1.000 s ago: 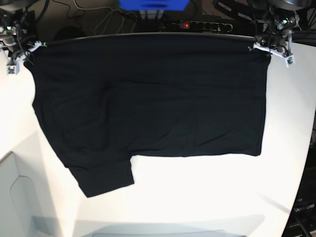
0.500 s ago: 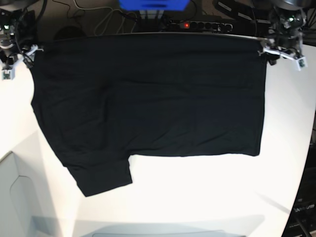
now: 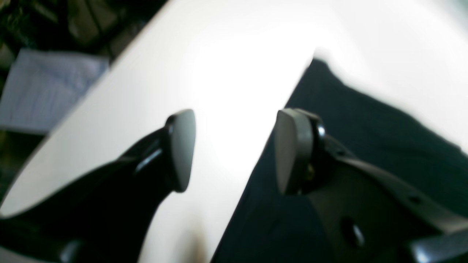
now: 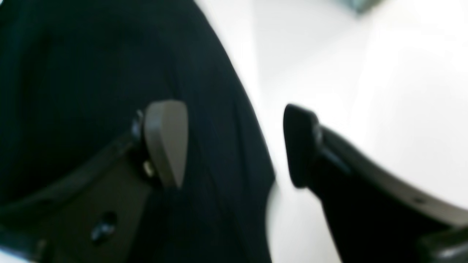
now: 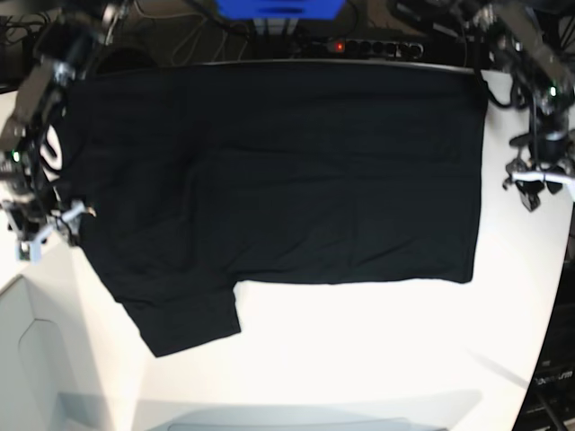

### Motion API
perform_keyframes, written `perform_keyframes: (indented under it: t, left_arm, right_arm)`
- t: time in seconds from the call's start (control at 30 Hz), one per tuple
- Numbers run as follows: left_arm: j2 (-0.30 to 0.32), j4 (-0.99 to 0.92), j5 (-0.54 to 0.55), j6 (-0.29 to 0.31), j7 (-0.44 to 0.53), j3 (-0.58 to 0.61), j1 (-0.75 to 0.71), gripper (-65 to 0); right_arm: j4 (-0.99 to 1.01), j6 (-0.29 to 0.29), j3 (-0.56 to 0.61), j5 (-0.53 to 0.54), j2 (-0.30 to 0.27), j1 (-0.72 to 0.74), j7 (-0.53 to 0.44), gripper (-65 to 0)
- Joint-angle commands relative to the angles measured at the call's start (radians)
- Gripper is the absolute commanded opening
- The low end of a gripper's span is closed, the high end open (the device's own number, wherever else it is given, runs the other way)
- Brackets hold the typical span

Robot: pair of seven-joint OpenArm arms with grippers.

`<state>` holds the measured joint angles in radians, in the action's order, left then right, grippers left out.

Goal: Fold the T-shirt properly
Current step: 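Release the edge and move both grippers to the shirt's hem corners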

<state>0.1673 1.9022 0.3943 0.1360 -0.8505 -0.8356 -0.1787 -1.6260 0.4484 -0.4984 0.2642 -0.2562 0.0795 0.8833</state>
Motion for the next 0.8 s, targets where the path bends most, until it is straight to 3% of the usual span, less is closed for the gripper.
perform_keyframes:
  t: [0.0, 0.13, 0.37, 0.53, 0.63, 0.77]
  left_arm:
    - [0.021, -0.002, -0.002, 0.003, 0.020, 0.017, 0.043, -31.2]
    - [0.038, -0.134, -0.076, 0.003, 0.026, 0.085, 0.169, -31.2]
    - [0.061, -0.412, -0.151, 0.004, 0.040, 0.178, 0.362, -31.2]
    - [0.104, -0.594, -0.199, 0.004, 0.124, 0.241, 0.463, -31.2]
    - [0.120, -0.700, -0.212, 0.003, 0.187, 0.309, 0.512, -31.2]
    - [0.136, -0.821, -0.212, -0.002, 0.247, 0.347, 0.557, -31.2]
  right_arm:
    - [0.037, 0.002, 0.010, -0.003, -0.021, 0.061, -0.013, -23.5]
    - [0.269, 0.002, 0.077, -0.039, -0.047, 0.242, -0.043, -23.5]
    - [0.702, 0.000, 0.189, -0.214, -0.045, 0.414, -0.392, -23.5]
    - [0.958, -0.001, 0.188, -0.286, -0.055, 0.487, -0.585, -23.5]
    - [1.050, -0.001, 0.191, -0.303, -0.059, 0.513, -0.652, -23.5]
    - [1.061, -0.001, 0.191, -0.328, -0.055, 0.506, -0.671, -23.8]
